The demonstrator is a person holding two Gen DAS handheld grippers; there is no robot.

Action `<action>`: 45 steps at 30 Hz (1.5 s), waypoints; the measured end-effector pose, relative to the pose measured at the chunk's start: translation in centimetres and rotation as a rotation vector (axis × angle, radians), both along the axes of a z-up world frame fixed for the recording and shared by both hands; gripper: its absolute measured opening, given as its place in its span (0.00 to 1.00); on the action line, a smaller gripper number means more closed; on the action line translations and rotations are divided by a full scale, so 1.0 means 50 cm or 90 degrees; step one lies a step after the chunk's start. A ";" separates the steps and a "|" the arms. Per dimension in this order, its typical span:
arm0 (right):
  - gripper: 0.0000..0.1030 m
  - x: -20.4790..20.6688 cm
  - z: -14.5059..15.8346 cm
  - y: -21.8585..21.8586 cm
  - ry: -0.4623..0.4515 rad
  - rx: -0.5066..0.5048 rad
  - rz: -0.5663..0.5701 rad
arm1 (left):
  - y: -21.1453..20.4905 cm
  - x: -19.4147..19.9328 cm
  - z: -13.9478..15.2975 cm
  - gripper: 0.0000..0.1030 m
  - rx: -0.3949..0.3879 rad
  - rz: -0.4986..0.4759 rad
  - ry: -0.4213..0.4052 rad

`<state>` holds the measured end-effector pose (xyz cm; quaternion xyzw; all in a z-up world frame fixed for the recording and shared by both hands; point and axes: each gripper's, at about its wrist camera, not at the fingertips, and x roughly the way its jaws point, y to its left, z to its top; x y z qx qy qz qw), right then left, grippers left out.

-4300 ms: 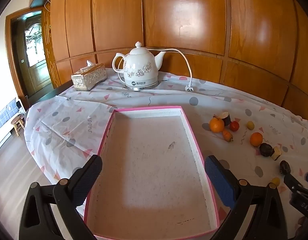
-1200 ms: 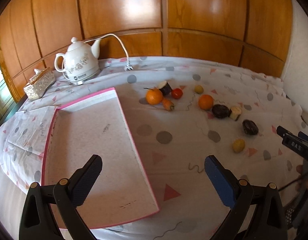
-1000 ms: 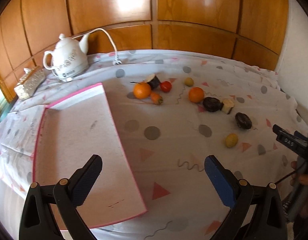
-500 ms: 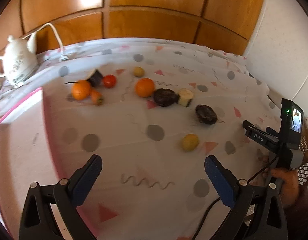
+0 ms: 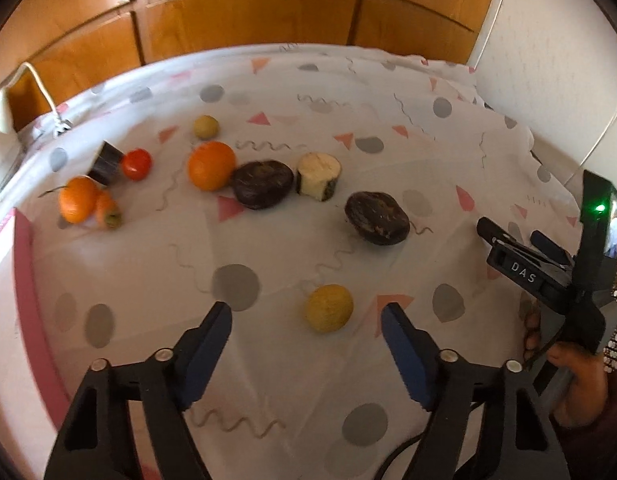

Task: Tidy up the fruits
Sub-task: 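Reach the left tool to the small yellow potato and grasp it, then carry the potato with the left tool into the pink tray and release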

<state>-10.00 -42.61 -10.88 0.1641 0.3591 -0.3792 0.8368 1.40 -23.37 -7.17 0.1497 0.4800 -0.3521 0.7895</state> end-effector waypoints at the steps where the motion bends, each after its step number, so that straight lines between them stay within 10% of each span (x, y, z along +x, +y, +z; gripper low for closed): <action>1: 1.00 0.000 0.000 0.001 -0.001 -0.001 0.000 | -0.006 0.002 -0.005 0.72 0.003 0.001 0.002; 9: 1.00 0.004 0.000 -0.001 -0.001 -0.006 0.001 | -0.016 0.020 -0.027 0.25 -0.011 -0.002 0.017; 32: 1.00 0.016 0.002 -0.010 0.019 0.011 0.013 | 0.265 0.059 0.094 0.25 -0.138 0.171 -0.029; 45: 0.99 0.025 0.008 -0.019 0.050 0.041 0.012 | 0.530 0.163 0.083 0.25 -0.120 0.416 -0.053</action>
